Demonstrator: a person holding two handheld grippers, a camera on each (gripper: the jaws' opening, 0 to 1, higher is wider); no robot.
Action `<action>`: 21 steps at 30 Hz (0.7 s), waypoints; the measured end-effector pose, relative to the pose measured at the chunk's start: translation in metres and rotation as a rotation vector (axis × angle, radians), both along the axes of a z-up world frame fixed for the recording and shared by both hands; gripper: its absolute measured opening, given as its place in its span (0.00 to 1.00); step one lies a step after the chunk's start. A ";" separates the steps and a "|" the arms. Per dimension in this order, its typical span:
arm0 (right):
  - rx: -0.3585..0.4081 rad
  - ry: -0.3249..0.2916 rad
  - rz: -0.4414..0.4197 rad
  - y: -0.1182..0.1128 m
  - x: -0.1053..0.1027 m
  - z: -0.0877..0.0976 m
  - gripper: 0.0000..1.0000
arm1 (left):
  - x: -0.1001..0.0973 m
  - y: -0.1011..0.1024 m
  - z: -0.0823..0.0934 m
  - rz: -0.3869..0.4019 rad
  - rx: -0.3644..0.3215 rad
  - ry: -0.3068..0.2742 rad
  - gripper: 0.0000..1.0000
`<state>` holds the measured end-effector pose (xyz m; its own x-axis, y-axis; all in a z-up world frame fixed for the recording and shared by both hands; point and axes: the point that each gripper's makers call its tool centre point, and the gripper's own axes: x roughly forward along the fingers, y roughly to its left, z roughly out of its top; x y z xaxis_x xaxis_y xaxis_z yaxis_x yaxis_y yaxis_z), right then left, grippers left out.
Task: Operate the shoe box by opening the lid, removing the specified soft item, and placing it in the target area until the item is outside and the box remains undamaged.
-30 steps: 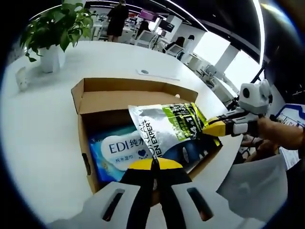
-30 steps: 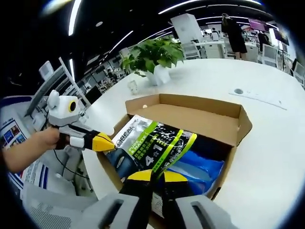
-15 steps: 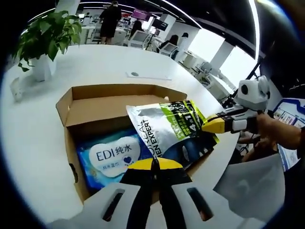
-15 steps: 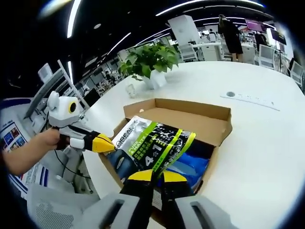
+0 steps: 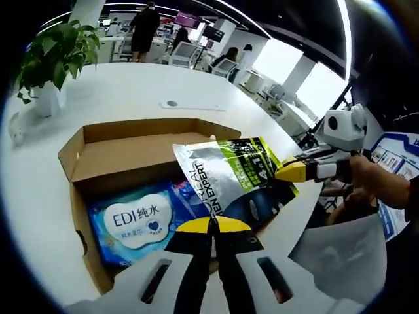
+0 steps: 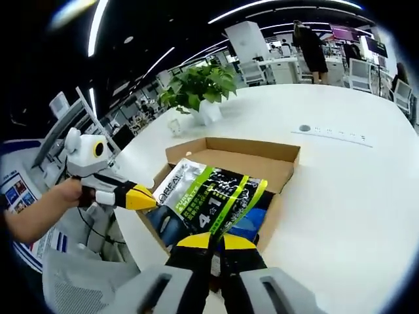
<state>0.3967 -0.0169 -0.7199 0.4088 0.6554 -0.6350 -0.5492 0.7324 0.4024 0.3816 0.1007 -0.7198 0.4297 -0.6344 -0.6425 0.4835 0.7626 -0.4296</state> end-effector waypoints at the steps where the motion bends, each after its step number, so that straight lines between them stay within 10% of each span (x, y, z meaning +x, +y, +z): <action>1: -0.002 0.001 0.000 -0.003 -0.001 0.000 0.00 | 0.000 -0.003 0.001 -0.005 0.002 0.000 0.00; 21: -0.020 0.016 -0.067 -0.056 0.004 0.000 0.00 | 0.003 -0.054 -0.003 -0.064 0.001 0.015 0.00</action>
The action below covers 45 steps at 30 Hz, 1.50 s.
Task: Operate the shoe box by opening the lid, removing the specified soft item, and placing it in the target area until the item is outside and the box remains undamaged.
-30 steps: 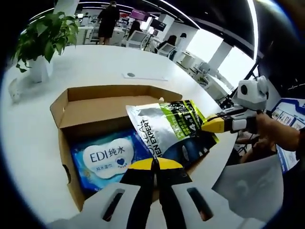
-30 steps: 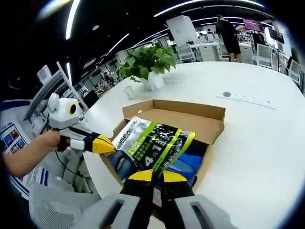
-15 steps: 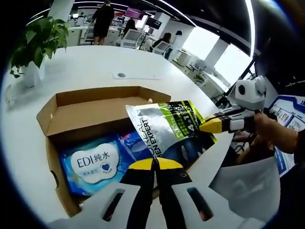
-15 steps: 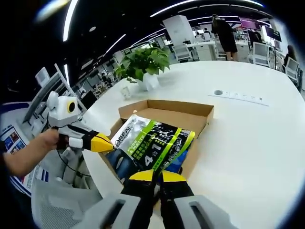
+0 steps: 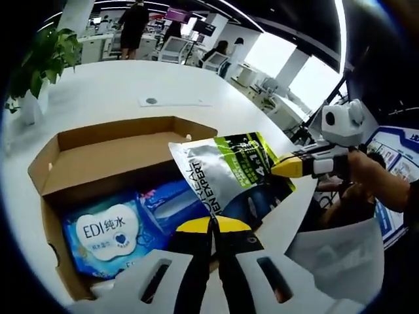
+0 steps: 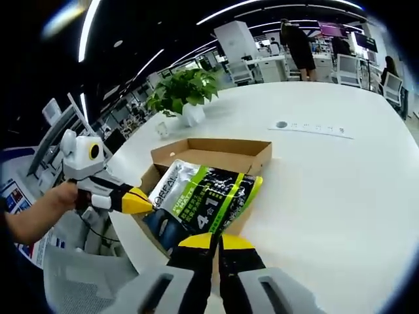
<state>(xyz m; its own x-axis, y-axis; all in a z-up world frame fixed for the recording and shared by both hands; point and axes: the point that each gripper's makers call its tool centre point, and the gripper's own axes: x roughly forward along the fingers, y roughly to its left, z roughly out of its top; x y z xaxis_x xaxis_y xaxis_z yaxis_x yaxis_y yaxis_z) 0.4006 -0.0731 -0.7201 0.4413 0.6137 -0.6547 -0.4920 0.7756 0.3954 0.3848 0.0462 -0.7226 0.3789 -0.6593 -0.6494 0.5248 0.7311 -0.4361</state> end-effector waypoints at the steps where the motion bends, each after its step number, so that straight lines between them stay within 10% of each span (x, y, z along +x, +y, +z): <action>1: -0.002 0.000 -0.005 -0.003 0.000 0.000 0.00 | 0.000 -0.003 0.000 -0.006 0.001 0.000 0.00; 45: -0.071 0.005 -0.120 -0.102 0.035 -0.009 0.00 | 0.023 -0.101 -0.002 -0.078 -0.021 0.015 0.00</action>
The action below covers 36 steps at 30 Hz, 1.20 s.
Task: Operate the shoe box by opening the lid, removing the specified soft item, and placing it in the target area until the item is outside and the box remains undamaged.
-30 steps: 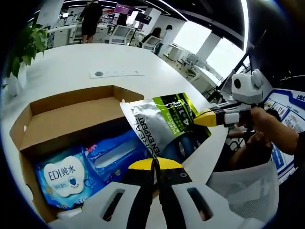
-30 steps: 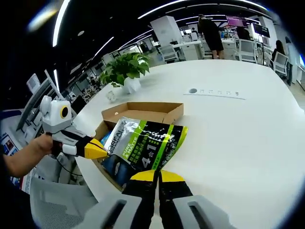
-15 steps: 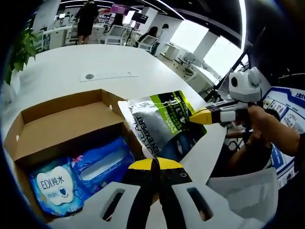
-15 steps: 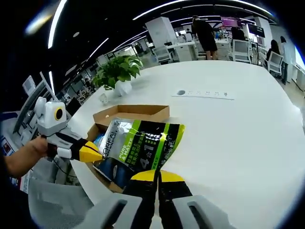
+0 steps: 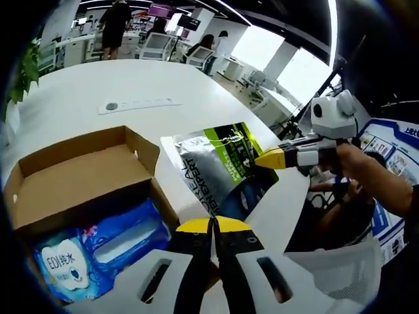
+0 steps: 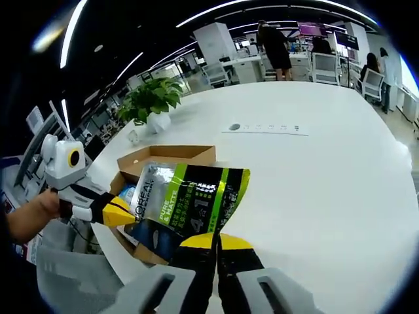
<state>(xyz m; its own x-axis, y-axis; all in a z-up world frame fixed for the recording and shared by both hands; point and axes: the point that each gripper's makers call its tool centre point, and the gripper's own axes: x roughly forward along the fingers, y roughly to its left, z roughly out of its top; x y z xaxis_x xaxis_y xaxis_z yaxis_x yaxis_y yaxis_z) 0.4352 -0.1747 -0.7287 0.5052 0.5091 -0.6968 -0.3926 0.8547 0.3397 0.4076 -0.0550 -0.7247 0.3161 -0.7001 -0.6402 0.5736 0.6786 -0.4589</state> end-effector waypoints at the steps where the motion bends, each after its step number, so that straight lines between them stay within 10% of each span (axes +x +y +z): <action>1: -0.001 0.001 -0.001 -0.001 0.001 -0.001 0.00 | 0.001 -0.001 -0.001 0.000 -0.001 0.002 0.00; 36: -0.008 0.079 -0.044 -0.021 0.020 -0.051 0.00 | 0.029 -0.031 -0.046 -0.080 0.144 0.009 0.00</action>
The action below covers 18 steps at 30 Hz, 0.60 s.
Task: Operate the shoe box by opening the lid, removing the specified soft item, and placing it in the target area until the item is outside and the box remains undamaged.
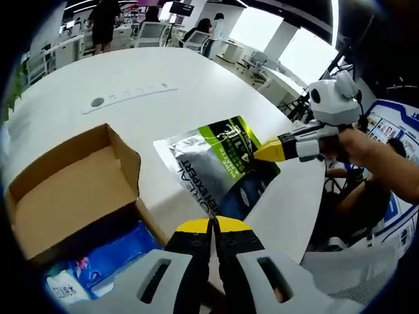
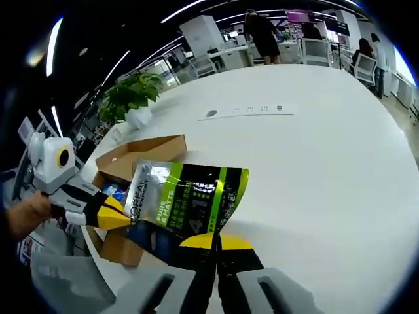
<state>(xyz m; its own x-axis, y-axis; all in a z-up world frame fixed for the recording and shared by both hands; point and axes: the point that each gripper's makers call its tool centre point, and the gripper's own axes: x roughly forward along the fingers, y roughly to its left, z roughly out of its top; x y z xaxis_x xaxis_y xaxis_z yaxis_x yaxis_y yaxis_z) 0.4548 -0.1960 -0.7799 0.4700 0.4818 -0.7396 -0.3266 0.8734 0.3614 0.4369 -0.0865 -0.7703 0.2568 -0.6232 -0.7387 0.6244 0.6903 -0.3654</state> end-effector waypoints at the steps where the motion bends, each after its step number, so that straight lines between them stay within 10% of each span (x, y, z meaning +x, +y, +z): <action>1: 0.000 0.003 -0.003 -0.001 0.001 -0.002 0.00 | 0.001 -0.001 -0.002 -0.005 0.008 -0.002 0.00; 18: -0.021 0.035 -0.028 -0.025 0.010 -0.030 0.00 | 0.009 -0.024 -0.023 -0.072 0.076 0.010 0.00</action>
